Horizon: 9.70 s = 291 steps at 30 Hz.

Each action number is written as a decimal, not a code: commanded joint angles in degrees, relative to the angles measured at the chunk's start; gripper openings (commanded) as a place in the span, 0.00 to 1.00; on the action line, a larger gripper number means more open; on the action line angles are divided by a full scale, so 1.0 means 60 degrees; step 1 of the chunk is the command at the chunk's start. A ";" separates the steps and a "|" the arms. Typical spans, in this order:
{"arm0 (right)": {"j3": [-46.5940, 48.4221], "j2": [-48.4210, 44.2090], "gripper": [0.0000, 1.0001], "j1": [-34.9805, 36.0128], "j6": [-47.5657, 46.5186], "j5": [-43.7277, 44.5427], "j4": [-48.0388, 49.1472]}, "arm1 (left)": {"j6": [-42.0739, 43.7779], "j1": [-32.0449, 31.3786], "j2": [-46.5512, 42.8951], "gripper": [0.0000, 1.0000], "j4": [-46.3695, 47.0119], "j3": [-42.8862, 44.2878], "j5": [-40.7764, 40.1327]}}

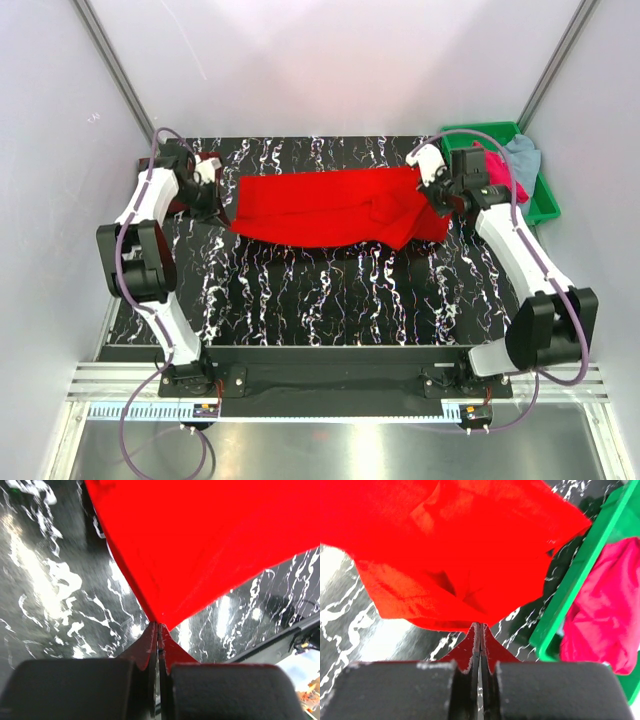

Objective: Fold and stack the t-shirts
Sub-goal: Fold the tshirt

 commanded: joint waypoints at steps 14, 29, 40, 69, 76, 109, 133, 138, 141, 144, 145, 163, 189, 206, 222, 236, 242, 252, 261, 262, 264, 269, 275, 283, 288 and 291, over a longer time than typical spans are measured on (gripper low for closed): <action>0.3051 0.3126 0.00 -0.0071 0.0054 0.0397 0.1386 | 0.0253 0.0213 0.2441 0.00 0.0339 0.3121 -0.0019; 0.5893 0.5895 0.00 -0.0129 0.0186 0.1114 0.2016 | 0.0648 0.0169 0.4316 0.00 0.0574 0.6006 -0.0327; 0.6334 0.6599 0.00 -0.0188 0.0377 0.1379 0.2046 | 0.0752 -0.0401 0.5240 0.01 0.0925 0.7385 -0.0312; 0.7036 0.8005 0.00 -0.0276 0.0260 0.2140 0.3042 | 0.0487 -0.0870 0.5609 0.35 0.1965 0.8322 -0.3242; 0.7271 0.8210 0.00 -0.0261 0.0391 0.2067 0.3012 | -0.0082 -0.1119 0.4319 0.40 0.1687 0.6467 -0.1267; 0.9161 1.0188 0.42 -0.0510 0.0420 0.3048 0.4023 | -0.0523 -0.1794 0.5724 0.42 0.1394 0.5803 -0.1396; 0.7520 0.8384 0.67 0.0500 0.3364 -0.2473 -0.0283 | -0.0113 -0.2028 0.5314 0.43 0.1291 0.5540 -0.1777; 0.7491 0.8738 0.66 0.0662 0.3584 -0.2708 -0.0488 | -0.0171 -0.2043 0.5226 0.43 0.1262 0.5349 -0.1850; 0.7462 0.8797 0.66 0.0676 0.3629 -0.2709 -0.0489 | -0.0186 -0.2043 0.5212 0.43 0.1262 0.5364 -0.1909; 0.7476 0.8899 0.66 0.0662 0.3600 -0.2650 -0.0460 | -0.0201 -0.2043 0.5226 0.43 0.1291 0.5407 -0.1909; 0.7520 0.9001 0.66 0.0662 0.3585 -0.2635 -0.0459 | -0.0201 -0.2057 0.5226 0.43 0.1291 0.5408 -0.1924; 1.2744 1.1739 0.68 0.0647 0.3512 -0.1332 -0.0401 | -0.0172 -0.2131 0.5095 0.43 0.1262 0.5085 -0.2055; 0.6671 0.7448 0.70 -0.0861 0.7070 -0.2312 -0.0854 | 0.0634 -0.2101 0.4697 0.64 0.0924 0.6564 -0.2669; 0.6891 0.8651 0.72 -0.1462 0.7423 -0.2430 -0.1337 | 0.0473 -0.2101 0.5636 0.68 0.0867 0.6521 -0.3608; 0.4709 0.7581 0.74 -0.1828 0.7277 -0.2108 -0.1426 | 0.0268 -0.2087 0.6017 0.73 0.0793 0.6653 -0.3696; 0.6300 0.8165 0.77 -0.1975 0.7173 -0.1947 -0.1558 | 0.0005 -0.2116 0.4188 0.73 0.0281 0.3476 -0.3564; 0.8057 0.9497 0.77 -0.1960 0.7364 -0.2137 -0.1397 | -0.0054 -0.2335 0.3149 0.72 0.0149 0.2143 -0.3580; 1.0580 1.1109 0.77 -0.1873 0.7672 -0.2532 -0.1090 | 0.0033 -0.3520 0.1111 0.73 0.0397 -0.0567 -0.4134; 1.1623 1.0528 0.77 -0.1667 0.7306 -0.2723 -0.0869 | 0.0356 -0.3538 0.0158 0.74 0.0251 0.0366 -0.4619; 1.1462 1.0264 0.78 -0.1667 0.7305 -0.2607 -0.0956 | 0.0341 -0.3435 0.0172 0.74 0.0251 0.0572 -0.4576; 1.0877 0.9415 0.77 -0.1682 0.7363 -0.2533 -0.1030 | 0.0385 -0.3142 0.0362 0.74 0.0266 0.1099 -0.4429; 0.8933 0.7673 0.78 -0.1726 0.8007 -0.2459 -0.1133 | 0.0356 -0.2309 0.1385 0.74 0.0251 0.2094 -0.4079; 0.6147 0.6922 0.77 -0.2018 0.9528 -0.3322 -0.1060 | 0.0399 -0.1721 0.2618 0.74 0.0237 0.3091 -0.3901; 0.4854 0.7301 0.78 -0.2341 1.0147 -0.3529 -0.1030 | 0.0444 -0.1501 0.3365 0.74 0.0193 0.3430 -0.3682; 0.5103 0.7683 0.78 -0.2400 1.0250 -0.3296 -0.0943 | 0.0458 -0.1486 0.3512 0.73 0.0149 0.3386 -0.3623; 0.5366 0.8005 0.77 -0.2414 1.0264 -0.3061 -0.0855 | 0.0444 -0.1486 0.3498 0.69 0.0120 0.3284 -0.3579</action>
